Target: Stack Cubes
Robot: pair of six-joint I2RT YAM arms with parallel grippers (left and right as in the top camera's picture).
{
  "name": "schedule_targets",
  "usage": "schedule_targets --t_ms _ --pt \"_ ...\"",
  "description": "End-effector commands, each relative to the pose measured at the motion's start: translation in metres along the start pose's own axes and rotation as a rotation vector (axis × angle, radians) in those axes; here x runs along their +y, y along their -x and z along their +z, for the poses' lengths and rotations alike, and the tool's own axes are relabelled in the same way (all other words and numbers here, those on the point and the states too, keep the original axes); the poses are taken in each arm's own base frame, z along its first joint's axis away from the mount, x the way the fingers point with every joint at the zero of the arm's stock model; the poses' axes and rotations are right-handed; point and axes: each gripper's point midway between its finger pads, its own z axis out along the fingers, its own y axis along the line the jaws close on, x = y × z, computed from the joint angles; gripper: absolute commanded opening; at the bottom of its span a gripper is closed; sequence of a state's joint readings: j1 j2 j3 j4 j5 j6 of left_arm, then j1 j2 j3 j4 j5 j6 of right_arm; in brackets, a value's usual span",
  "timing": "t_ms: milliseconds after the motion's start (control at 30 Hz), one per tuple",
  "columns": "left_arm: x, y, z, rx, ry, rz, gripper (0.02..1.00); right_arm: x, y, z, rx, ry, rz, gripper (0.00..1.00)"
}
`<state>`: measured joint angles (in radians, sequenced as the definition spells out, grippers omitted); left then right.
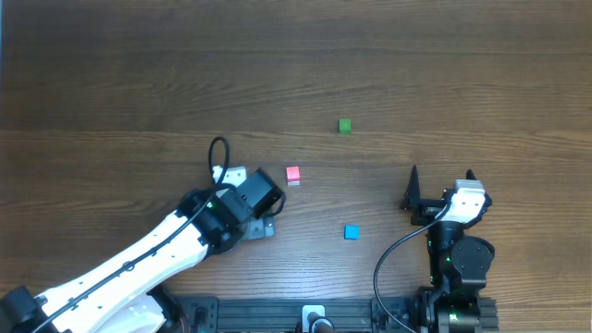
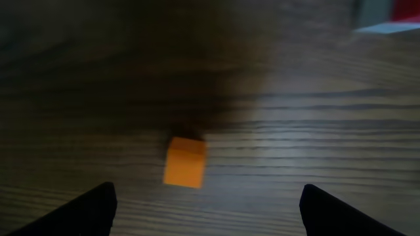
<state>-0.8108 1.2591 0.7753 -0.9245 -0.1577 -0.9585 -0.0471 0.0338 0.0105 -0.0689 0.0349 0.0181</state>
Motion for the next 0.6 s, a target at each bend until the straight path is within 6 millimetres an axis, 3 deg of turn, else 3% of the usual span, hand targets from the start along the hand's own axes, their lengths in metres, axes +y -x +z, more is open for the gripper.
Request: schedule_targets --t_ms 33,367,600 --pt "0.004 -0.006 0.008 0.004 -0.019 0.004 0.895 -0.001 -0.001 0.000 0.000 -0.002 -0.004 0.991" --pt "0.014 -0.024 0.036 0.032 -0.022 0.033 0.875 -0.001 -0.001 0.000 0.000 -0.002 -0.004 0.993" --pt "0.009 -0.025 0.043 0.040 -0.046 0.083 0.871 -0.001 -0.001 0.000 0.000 -0.002 -0.004 0.991"
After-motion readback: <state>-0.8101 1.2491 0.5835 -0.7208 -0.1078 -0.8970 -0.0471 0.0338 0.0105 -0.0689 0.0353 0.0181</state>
